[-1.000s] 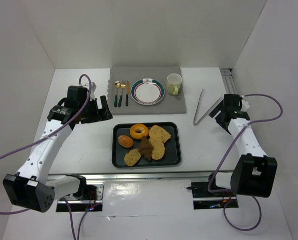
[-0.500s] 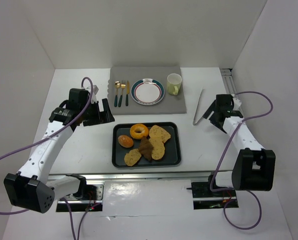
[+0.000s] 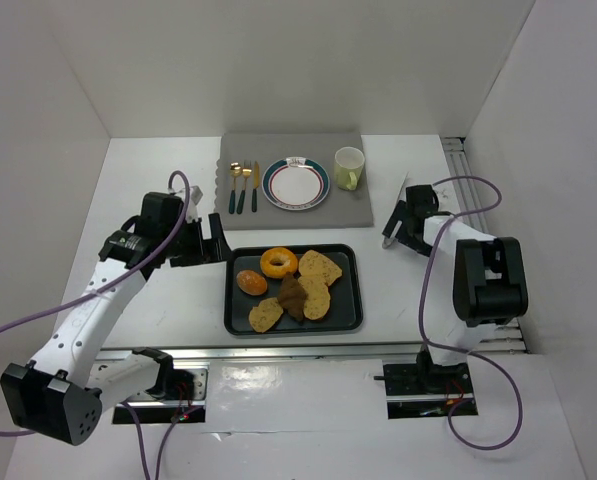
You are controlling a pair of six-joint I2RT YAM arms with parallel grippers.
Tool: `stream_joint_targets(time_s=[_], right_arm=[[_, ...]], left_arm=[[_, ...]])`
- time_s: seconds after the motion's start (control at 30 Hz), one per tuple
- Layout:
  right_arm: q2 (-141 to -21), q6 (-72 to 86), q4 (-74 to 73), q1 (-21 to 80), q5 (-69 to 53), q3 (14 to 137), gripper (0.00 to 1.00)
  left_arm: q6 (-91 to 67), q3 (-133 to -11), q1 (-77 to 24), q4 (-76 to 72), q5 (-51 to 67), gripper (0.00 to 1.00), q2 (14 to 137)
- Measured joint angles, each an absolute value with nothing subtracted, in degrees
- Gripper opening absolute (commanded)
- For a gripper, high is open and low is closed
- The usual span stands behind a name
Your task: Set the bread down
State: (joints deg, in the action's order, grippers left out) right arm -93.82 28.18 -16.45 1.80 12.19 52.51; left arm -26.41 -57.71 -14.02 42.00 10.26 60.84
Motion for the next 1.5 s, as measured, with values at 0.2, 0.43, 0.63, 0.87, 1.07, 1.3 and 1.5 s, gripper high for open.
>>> stream_joint_targets(time_s=[0.2,0.43,0.63,0.87,1.07,1.3,1.5], right_arm=[[-96.84,28.32,-14.11,2.52,12.82,53.84,0.99],[-94.41,30.2,-14.13,4.78,16.88,54.89,0.99],[-92.88,31.68,-13.96,5.5,18.2,56.93,0.99],[-103.66,33.23,-13.91,7.33,20.1,61.76,0.99],[-107.42,34.41,-14.7,8.38,24.16,64.79,0.99],[-110.91,35.2,-14.13,7.7,27.05,68.45,0.84],[-112.73,35.05,-13.89,6.72,27.4,70.98,0.37]], left_arm=[[-27.24,-57.71,-14.02,41.98,10.15,0.99,60.84],[-27.27,-57.12,-14.02,41.95,10.13,0.99,60.84],[-27.27,-56.99,-14.31,41.91,10.24,0.99,60.84],[-27.18,-56.93,-14.46,41.89,10.26,0.99,61.08],[-27.16,-55.86,-14.46,41.52,10.26,0.99,61.71],[-27.16,-55.46,-14.46,41.43,10.28,0.99,61.82],[-27.16,-55.46,-14.48,41.3,10.33,0.99,62.17]])
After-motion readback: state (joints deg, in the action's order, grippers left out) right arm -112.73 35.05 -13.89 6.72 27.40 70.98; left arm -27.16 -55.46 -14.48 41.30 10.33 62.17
